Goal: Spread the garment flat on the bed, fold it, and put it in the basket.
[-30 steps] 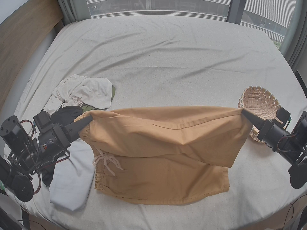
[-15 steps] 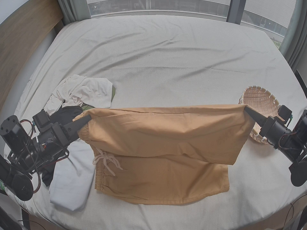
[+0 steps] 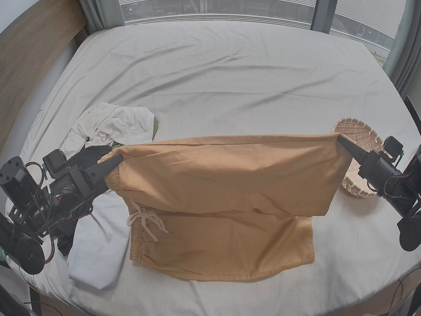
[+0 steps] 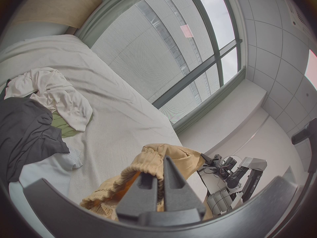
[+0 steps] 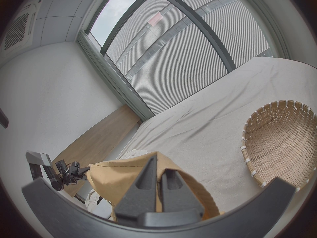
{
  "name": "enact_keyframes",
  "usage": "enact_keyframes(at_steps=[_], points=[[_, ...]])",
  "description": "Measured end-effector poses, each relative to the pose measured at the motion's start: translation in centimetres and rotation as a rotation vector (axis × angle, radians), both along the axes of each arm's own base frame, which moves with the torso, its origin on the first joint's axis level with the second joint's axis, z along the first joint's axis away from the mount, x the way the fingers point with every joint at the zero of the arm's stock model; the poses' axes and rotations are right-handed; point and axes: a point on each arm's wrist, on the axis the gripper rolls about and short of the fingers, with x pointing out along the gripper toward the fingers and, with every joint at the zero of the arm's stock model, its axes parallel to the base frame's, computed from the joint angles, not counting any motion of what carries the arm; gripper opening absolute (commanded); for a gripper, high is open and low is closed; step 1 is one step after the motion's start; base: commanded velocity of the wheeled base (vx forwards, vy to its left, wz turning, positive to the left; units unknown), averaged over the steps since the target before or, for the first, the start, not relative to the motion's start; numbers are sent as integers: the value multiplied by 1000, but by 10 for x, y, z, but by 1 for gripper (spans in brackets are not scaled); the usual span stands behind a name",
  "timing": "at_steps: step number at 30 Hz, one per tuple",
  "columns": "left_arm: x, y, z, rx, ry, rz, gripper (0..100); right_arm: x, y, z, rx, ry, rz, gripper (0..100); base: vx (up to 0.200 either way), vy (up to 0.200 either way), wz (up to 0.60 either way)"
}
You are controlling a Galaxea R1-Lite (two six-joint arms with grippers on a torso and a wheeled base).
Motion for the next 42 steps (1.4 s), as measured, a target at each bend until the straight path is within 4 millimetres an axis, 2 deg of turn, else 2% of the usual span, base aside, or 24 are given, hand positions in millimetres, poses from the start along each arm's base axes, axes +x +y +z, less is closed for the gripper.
enact_keyframes(at_steps=[22, 42], points=[[-2, 8, 7, -1, -29, 29, 0, -7, 3, 18, 12, -73, 18, 0, 0, 0, 0], [0, 12, 12, -6, -52, 48, 0, -8, 0, 19, 11, -79, 17, 0, 0, 0, 0]])
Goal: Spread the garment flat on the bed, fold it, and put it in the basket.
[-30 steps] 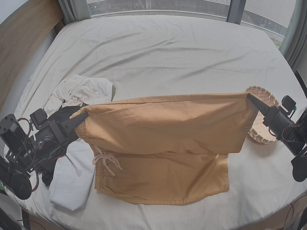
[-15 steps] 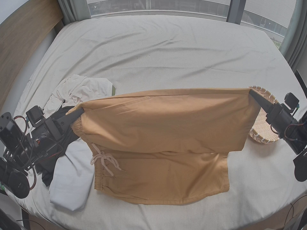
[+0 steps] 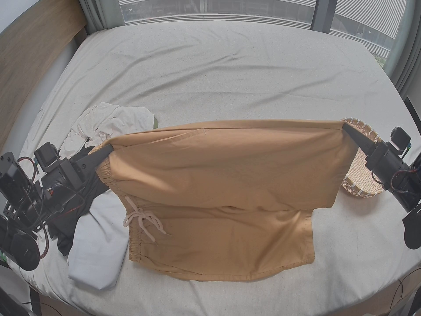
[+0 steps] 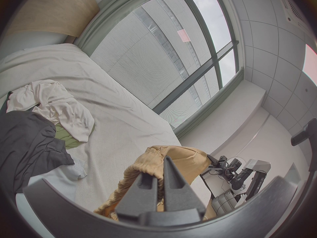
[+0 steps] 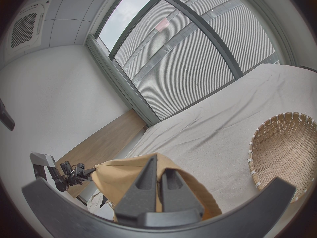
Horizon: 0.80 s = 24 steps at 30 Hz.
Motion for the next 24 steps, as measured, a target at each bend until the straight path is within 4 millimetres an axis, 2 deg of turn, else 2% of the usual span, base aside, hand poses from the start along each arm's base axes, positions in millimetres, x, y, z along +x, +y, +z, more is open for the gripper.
enact_keyframes(at_steps=[10, 17, 24], points=[[3, -2, 2, 1, -11, -4, 0, 4, 2, 2, 1, -12, 0, 0, 0, 0, 0], [15, -1, 13, -4, -67, 5, 0, 22, 3, 7, 3, -33, -4, 0, 0, 0, 0], [25, -1, 10, -1, -63, 10, 0, 37, 3, -2, 0, -8, -13, 0, 0, 0, 0]])
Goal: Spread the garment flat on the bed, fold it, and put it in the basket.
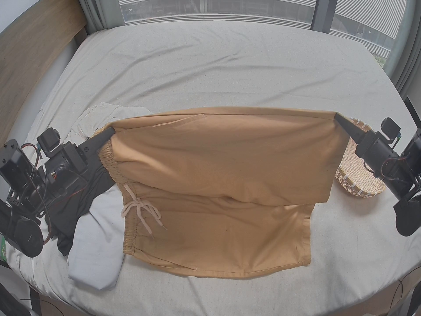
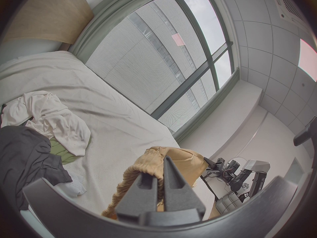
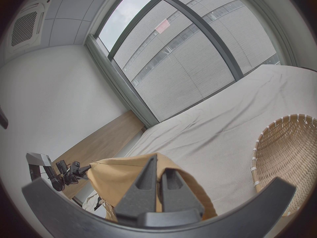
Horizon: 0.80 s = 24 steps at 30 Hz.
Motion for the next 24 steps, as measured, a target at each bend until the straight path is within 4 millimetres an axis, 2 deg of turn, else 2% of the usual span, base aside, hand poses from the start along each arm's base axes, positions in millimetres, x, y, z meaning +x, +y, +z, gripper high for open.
enact_keyframes(at_steps=[12, 24], points=[[22, 0, -20, 5, 61, 9, 0, 26, -5, -17, -6, 42, -23, 0, 0, 0, 0], [55, -1, -31, -13, 68, 73, 0, 48, -3, -21, -4, 32, -25, 0, 0, 0, 0]])
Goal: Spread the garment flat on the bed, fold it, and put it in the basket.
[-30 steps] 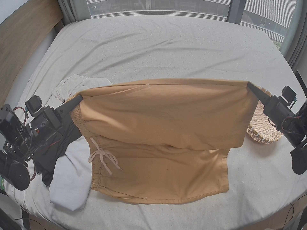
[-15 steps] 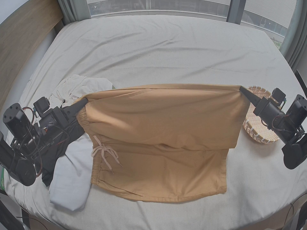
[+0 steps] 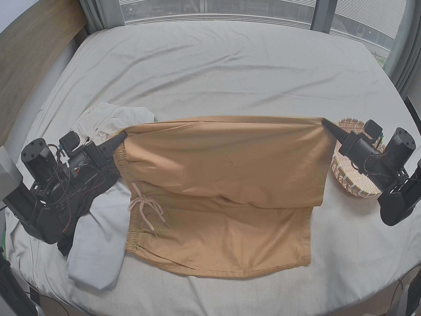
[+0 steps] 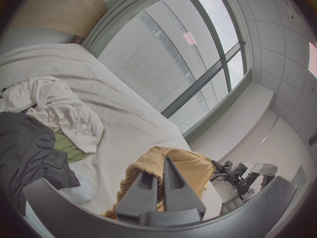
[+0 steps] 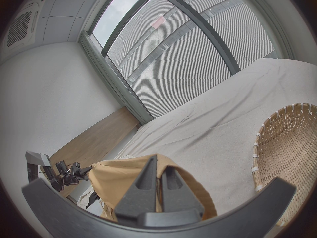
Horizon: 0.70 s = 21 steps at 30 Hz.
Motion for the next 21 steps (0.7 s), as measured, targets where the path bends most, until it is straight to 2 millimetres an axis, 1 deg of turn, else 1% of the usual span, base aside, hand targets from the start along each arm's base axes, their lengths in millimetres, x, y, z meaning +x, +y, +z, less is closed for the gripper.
enact_keyframes(at_steps=[4, 14, 21], points=[[11, -2, -2, -2, -10, 2, 0, 12, 1, -1, 2, -12, -2, 0, 0, 0, 0], [39, -4, -2, -12, -54, 2, 0, 40, 4, -12, 5, -18, -6, 0, 0, 0, 0], [56, -6, -6, -21, -68, 7, 0, 55, 5, -17, 14, -24, -4, 0, 0, 0, 0]])
